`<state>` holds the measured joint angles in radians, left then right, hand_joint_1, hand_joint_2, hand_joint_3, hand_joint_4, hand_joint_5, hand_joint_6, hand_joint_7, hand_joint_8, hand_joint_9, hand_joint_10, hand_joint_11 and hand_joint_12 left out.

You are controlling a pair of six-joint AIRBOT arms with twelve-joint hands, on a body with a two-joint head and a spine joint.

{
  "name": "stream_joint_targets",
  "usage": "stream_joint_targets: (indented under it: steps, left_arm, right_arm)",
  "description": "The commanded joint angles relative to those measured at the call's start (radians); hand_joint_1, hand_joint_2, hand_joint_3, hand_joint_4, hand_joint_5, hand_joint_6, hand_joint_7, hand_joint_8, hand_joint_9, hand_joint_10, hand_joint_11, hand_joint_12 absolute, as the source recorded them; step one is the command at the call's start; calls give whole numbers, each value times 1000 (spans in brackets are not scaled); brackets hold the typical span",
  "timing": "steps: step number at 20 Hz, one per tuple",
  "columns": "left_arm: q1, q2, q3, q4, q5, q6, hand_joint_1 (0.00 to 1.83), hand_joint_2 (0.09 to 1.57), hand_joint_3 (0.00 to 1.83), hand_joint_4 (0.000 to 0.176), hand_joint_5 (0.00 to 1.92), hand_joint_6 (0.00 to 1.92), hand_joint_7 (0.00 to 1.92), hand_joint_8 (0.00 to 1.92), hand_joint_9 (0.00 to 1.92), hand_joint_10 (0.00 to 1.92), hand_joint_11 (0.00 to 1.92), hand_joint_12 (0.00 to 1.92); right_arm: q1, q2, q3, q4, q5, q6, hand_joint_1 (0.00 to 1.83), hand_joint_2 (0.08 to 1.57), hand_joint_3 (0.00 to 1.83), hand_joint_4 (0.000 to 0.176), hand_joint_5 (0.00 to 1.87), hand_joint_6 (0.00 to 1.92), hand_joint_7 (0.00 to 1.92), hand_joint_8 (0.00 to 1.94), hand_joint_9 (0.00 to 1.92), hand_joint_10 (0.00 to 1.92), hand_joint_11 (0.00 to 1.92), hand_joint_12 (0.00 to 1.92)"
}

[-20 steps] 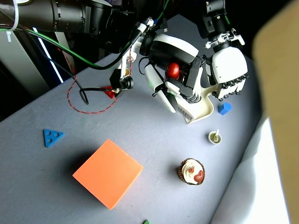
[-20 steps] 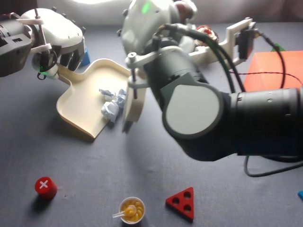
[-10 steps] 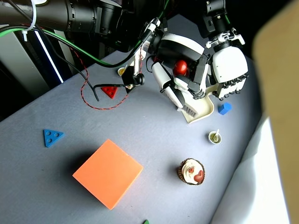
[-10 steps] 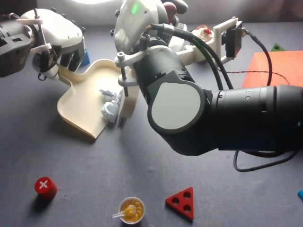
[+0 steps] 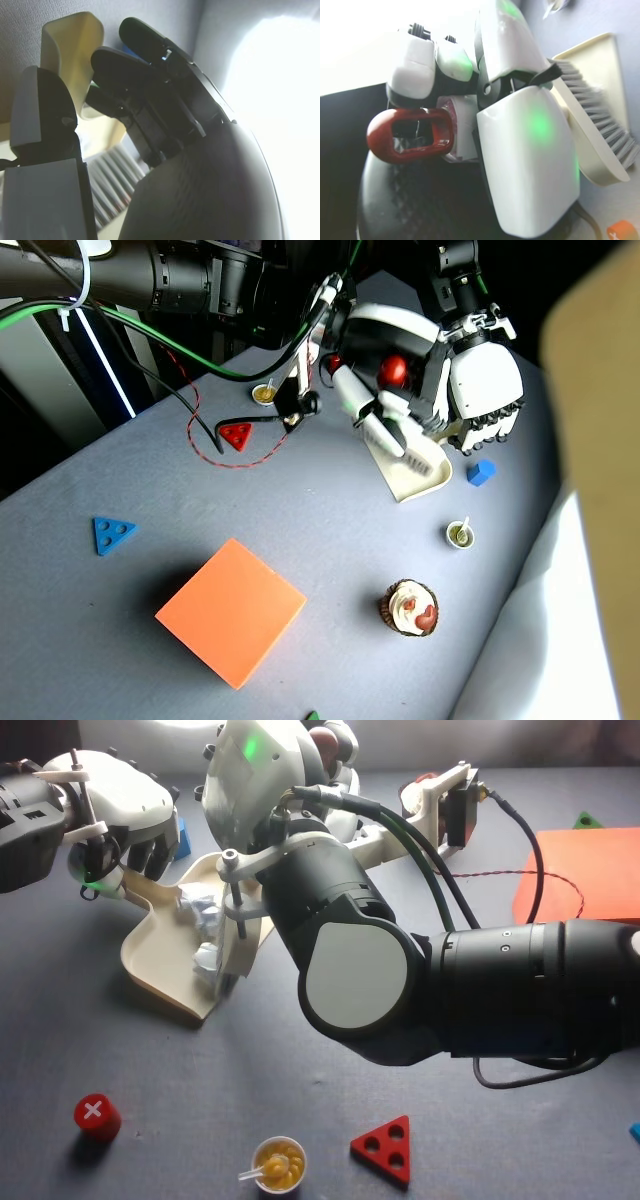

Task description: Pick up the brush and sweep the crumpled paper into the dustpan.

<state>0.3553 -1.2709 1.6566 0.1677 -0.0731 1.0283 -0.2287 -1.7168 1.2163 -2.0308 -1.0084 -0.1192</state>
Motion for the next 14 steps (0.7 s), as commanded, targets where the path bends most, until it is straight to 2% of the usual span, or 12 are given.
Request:
stream_joint_targets:
  steps: [1,6,10,14]
  left_arm:
    - [-1,10,4,3,-94,13,1387,1072,0,0,994,918,1125,633,986,1113,799,914]
    - [-1,9,6,2,-94,13,1388,1068,0,0,1010,880,1138,631,983,1108,808,904]
    - [-1,9,10,2,-97,14,1386,1077,1,0,968,954,1115,663,983,1109,805,901]
    - [-1,10,13,2,-98,16,1388,1073,0,0,978,925,1128,659,986,1103,810,897]
  right_arm:
    - [9,4,4,-105,-57,-12,1562,1214,1,176,958,1921,1112,1941,1247,1921,1418,1921]
    - [9,4,5,-126,-57,26,1580,1203,0,176,961,1921,1115,1941,1258,1921,1416,1921]
    - [8,3,-13,-101,-72,51,1564,1220,4,176,963,1921,1136,1941,1276,1921,1434,1921]
    - [-6,6,-26,-161,-89,103,1581,1207,0,176,962,1921,1115,1941,1262,1921,1405,1921]
